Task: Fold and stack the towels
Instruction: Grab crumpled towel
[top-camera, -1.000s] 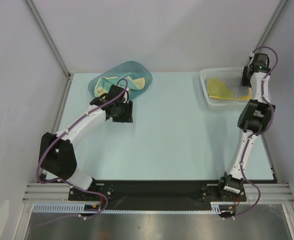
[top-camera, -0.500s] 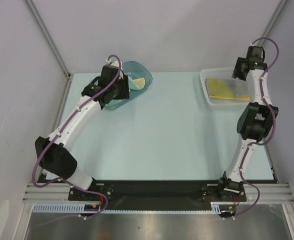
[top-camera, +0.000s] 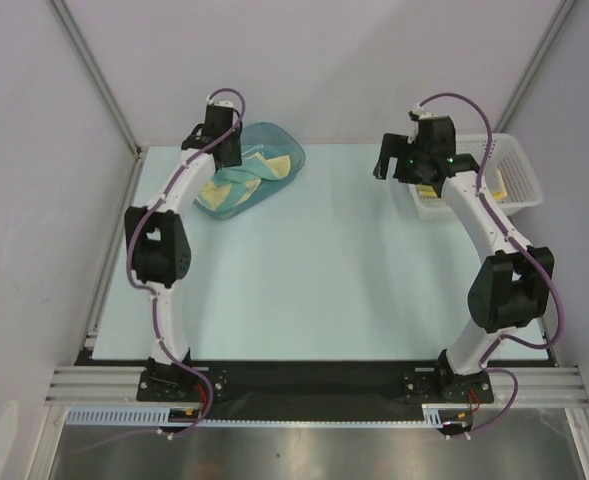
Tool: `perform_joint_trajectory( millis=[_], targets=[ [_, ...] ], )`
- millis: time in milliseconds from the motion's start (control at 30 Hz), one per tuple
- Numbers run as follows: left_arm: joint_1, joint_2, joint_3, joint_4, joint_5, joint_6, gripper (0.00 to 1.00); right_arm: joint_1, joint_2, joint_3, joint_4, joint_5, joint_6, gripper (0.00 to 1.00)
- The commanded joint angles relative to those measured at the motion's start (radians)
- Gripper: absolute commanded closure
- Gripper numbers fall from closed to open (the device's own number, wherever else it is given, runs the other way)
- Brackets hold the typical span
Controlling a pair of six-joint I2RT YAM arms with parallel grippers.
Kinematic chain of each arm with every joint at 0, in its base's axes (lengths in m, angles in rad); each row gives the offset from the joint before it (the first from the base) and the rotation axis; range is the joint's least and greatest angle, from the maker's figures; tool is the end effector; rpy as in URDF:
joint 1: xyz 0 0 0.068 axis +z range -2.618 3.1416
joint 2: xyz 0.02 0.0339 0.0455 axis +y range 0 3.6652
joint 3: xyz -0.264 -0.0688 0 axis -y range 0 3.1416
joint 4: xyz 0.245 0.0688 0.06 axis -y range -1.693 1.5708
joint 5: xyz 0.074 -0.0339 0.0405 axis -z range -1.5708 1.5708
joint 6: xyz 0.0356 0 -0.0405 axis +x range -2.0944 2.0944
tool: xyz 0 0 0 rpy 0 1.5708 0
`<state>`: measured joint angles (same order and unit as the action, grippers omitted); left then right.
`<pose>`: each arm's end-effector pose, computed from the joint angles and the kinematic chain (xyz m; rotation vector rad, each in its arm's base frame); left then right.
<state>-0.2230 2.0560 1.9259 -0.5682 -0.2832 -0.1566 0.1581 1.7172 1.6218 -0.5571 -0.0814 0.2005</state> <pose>0.4671 -0.0957 0.3052 -0.0742 2.2374 0.1162 0.3897 0.0651 0.3446 0.0024 2.2360 0.2867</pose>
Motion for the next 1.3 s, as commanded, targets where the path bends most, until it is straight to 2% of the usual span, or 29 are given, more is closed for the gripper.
perform_joint_trajectory(
  millis=[0, 33, 133, 333, 433, 567, 633, 733, 867, 1000, 1100, 1200, 1267],
  targets=[
    [0.045, 0.11, 0.122, -0.055, 0.007, 0.04, 0.45, 0.056, -0.076, -0.103, 0.191, -0.076, 0.079, 0.0],
    [0.045, 0.16, 0.154, -0.041, 0.004, 0.048, 0.44, 0.11, -0.083, -0.159, 0.222, -0.081, 0.073, 0.0],
    [0.045, 0.243, 0.255, -0.042, 0.012, 0.051, 0.4, 0.165, -0.081, -0.188, 0.264, -0.006, 0.086, 0.0],
    [0.051, 0.389, 0.326, 0.011, 0.019, 0.04, 0.32, 0.247, -0.033, -0.188, 0.277, -0.049, 0.062, 0.0],
    [0.057, 0.478, 0.485, -0.088, 0.018, 0.028, 0.33, 0.261, -0.021, -0.177, 0.267, -0.054, 0.054, 0.0],
    [0.062, 0.455, 0.431, -0.067, 0.051, 0.019, 0.36, 0.261, -0.028, -0.172, 0.269, -0.052, 0.048, 0.0],
    [0.065, 0.458, 0.418, -0.099, 0.094, 0.005, 0.36, 0.261, -0.034, -0.169, 0.275, -0.057, 0.05, 0.0],
    [0.068, 0.477, 0.406, -0.179, 0.09, -0.063, 0.37, 0.261, -0.047, -0.169, 0.29, -0.064, 0.056, 0.0],
    [0.079, 0.498, 0.418, -0.231, 0.11, -0.073, 0.39, 0.259, -0.054, -0.171, 0.306, -0.077, 0.056, 0.0],
    [0.096, 0.498, 0.417, -0.219, 0.165, -0.077, 0.53, 0.25, -0.062, -0.183, 0.316, -0.09, 0.054, 0.0],
    [0.097, 0.48, 0.42, -0.196, 0.188, -0.07, 0.84, 0.239, -0.067, -0.189, 0.312, -0.098, 0.042, 0.0],
    [0.096, 0.412, 0.421, -0.162, 0.251, -0.072, 0.97, 0.228, -0.077, -0.192, 0.301, -0.106, 0.028, 0.0],
    [0.097, 0.359, 0.423, -0.136, 0.3, -0.08, 1.0, 0.225, -0.083, -0.185, 0.284, -0.115, 0.027, 0.0]
  ],
)
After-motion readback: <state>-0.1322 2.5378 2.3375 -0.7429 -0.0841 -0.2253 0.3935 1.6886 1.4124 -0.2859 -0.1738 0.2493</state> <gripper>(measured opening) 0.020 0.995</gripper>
